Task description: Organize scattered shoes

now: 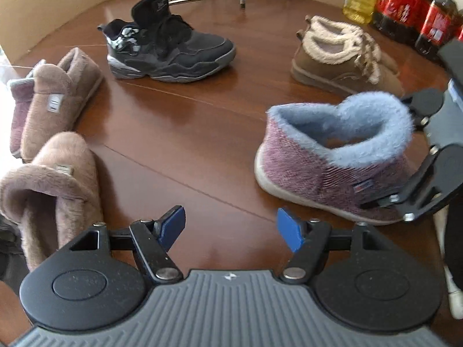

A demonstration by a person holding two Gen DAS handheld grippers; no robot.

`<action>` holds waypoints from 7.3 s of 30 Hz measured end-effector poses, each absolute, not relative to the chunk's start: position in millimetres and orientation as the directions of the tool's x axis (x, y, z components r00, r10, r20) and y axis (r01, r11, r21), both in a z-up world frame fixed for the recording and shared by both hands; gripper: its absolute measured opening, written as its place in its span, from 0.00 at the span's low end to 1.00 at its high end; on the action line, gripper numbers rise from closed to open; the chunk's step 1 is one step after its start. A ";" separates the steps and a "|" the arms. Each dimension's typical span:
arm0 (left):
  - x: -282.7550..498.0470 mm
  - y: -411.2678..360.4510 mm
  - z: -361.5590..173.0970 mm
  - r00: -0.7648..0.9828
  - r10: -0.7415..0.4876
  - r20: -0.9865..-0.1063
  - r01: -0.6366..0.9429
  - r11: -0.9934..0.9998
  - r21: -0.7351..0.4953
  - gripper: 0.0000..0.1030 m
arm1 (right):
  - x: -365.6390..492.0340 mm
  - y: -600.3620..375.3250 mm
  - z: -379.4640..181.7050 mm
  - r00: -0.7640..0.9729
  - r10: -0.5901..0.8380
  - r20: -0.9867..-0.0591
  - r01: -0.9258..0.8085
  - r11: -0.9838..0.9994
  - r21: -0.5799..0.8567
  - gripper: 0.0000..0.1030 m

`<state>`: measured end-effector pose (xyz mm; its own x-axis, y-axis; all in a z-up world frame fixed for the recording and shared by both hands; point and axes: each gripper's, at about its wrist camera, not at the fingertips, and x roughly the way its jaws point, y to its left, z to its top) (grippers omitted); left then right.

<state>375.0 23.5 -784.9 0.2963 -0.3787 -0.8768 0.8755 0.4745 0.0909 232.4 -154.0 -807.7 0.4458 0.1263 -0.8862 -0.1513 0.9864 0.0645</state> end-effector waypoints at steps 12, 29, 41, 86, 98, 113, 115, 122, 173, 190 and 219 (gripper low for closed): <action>410.7 16.7 -726.3 0.331 -0.438 -0.836 0.835 0.549 0.043 0.73 | 295.6 -194.7 -700.9 0.632 0.318 -0.707 -0.283 0.944 0.172 0.83; 571.1 59.3 -678.9 0.597 -0.167 -0.785 0.653 0.669 0.354 0.87 | 447.6 -182.0 -683.1 0.660 0.455 -0.598 -0.291 0.889 0.355 0.85; 769.1 118.4 -772.3 0.478 -0.215 -0.851 0.772 0.566 0.290 0.84 | 600.2 -83.5 -721.5 0.677 0.199 -0.709 -0.090 0.978 0.188 0.85; 743.3 70.0 -690.5 0.611 -0.596 -0.521 0.784 0.367 0.500 0.30 | 769.1 -97.7 -664.3 0.862 -0.016 -0.506 0.191 0.936 0.297 0.13; 522.8 -82.7 -731.0 0.278 -0.608 -0.744 0.945 0.036 0.324 0.00 | 562.0 -185.3 -693.9 0.697 0.007 -0.717 0.060 0.996 0.069 0.11; 521.5 13.4 -739.2 0.454 -0.507 -0.733 0.889 0.313 0.334 0.41 | 434.5 -164.5 -782.6 0.694 -0.014 -0.720 -0.014 0.999 -0.032 0.60; 537.8 34.1 -736.6 0.452 -0.503 -0.737 0.883 0.372 0.288 0.41 | 430.1 -145.6 -795.6 0.635 -0.027 -0.772 -0.011 0.999 -0.044 0.60; 584.3 84.1 -732.8 0.369 -0.538 -0.757 0.888 0.446 0.116 0.41 | 472.1 -77.5 -804.2 0.514 -0.185 -0.837 -0.086 0.960 -0.265 0.79; 526.9 -43.3 -747.6 0.261 -0.565 -0.783 0.965 0.168 0.201 0.56 | 327.6 -200.3 -787.4 0.388 -0.076 -0.919 -0.215 0.962 -0.170 0.35; 430.4 -43.7 -819.5 -0.093 -0.422 -0.902 0.930 -0.360 0.073 0.56 | 161.2 -136.0 -777.2 0.495 -0.069 -0.866 0.173 0.985 0.021 0.83; 485.7 4.8 -805.6 0.009 -0.490 -0.872 1.000 0.005 0.008 0.60 | 180.1 -120.9 -766.3 0.565 -0.072 -0.822 0.373 0.911 0.177 0.51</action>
